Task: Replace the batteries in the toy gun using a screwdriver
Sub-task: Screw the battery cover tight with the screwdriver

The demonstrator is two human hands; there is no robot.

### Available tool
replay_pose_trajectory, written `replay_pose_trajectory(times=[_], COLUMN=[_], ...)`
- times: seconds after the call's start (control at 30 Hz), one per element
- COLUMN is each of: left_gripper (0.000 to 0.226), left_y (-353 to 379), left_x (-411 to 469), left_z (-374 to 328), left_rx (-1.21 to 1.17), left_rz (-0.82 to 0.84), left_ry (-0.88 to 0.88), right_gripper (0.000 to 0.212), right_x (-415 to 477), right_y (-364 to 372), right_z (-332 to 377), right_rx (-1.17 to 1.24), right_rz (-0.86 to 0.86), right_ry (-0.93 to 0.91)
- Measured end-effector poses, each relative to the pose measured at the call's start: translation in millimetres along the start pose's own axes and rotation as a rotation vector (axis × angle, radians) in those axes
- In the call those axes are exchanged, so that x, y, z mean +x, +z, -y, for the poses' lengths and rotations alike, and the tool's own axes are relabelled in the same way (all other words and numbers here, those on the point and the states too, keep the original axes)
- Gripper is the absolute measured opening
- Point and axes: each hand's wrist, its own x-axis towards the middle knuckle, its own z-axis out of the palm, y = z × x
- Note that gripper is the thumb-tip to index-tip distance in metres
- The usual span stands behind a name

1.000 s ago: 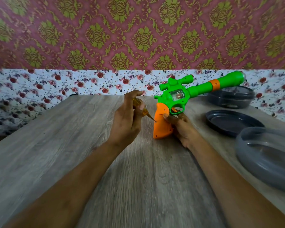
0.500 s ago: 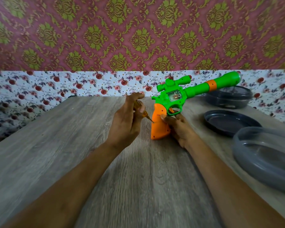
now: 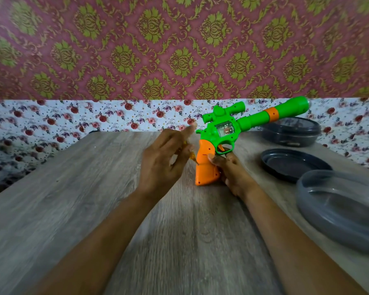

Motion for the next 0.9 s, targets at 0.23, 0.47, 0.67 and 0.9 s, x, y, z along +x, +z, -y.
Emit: replay_pose_trajectory(times=[0.23,0.47,0.67,0.9], left_gripper=[0.043,0.036,0.045,0.028], left_y=[-3.0,5.2,1.3,2.9], left_x=[0.9,2.0,2.5,4.9], left_z=[-3.0,-9.4,-12.6,-10.6], left_rx=[-0.021,-0.001,-0.035,0.004], left_rz=[0.056,-0.022,0.021,-0.039], left_ry=[-0.018,0.021,0.018,-0.029], right_gripper=[0.061,0.064,0.064,0.064], right_x=[-0.9,-3.1,-2.0,-3.9], right_y=[0.0,2.2,1.8,2.2], right_z=[0.3,3.3,1.7,3.0], right_rx=[-0.015,-0.008,-0.038,-0.055], right_rz=[0.0,0.037,0.05,0.053], right_ry=[-0.024,-0.04,-0.025,-0.018])
